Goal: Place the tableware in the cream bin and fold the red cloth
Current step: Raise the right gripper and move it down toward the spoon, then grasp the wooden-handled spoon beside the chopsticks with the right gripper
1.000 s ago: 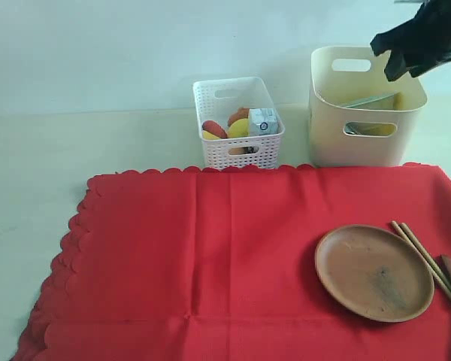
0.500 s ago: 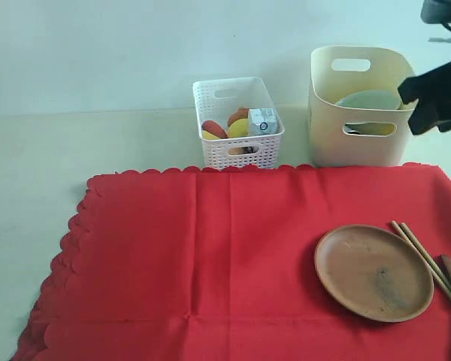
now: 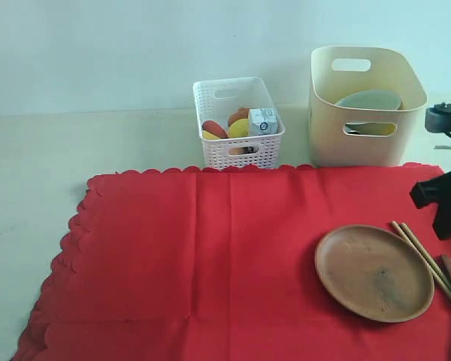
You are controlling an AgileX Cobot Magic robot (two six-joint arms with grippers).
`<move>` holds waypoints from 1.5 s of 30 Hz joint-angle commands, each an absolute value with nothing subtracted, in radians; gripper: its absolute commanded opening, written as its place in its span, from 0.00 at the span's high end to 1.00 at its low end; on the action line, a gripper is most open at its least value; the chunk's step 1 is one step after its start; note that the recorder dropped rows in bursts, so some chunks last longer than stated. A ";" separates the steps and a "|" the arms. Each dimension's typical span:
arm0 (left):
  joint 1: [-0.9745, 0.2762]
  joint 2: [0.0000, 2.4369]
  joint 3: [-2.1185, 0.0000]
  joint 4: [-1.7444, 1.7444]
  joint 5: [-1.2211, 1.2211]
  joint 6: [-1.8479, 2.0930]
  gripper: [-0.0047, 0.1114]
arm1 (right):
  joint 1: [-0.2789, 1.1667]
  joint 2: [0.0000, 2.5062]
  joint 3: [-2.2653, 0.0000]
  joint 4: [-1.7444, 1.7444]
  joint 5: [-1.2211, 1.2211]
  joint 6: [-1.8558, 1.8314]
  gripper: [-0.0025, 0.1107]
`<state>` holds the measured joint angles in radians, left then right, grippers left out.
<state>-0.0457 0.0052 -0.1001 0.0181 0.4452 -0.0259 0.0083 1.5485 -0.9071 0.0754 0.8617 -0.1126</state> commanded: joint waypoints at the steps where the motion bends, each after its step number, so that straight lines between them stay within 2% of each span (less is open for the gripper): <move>1: -0.044 0.000 -0.098 0.014 0.433 -0.025 0.96 | 0.006 1.560 -0.866 -0.029 0.857 -0.017 0.69; 21: -0.044 0.000 -0.098 0.014 0.433 -0.025 0.96 | 0.006 1.757 -0.854 -0.106 0.839 0.082 0.69; 32: -0.044 0.000 -0.098 0.014 0.433 -0.025 0.96 | 0.006 1.785 -0.855 -0.069 0.816 0.080 0.69; 34: -0.044 0.000 -0.098 0.014 0.433 -0.025 0.96 | 0.006 1.785 -0.856 -0.069 0.813 0.074 0.72; 40: -0.044 0.000 -0.098 0.014 0.433 -0.025 0.96 | 0.006 1.785 -0.856 -0.060 0.815 0.049 0.97; 45: -0.044 0.000 -0.098 0.014 0.433 -0.025 0.96 | 0.006 1.785 -0.856 -0.057 0.813 0.042 0.98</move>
<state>-0.0457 0.0052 -0.1001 0.0181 0.4452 -0.0259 0.0083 1.7824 -0.8560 -0.0655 0.8239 0.0566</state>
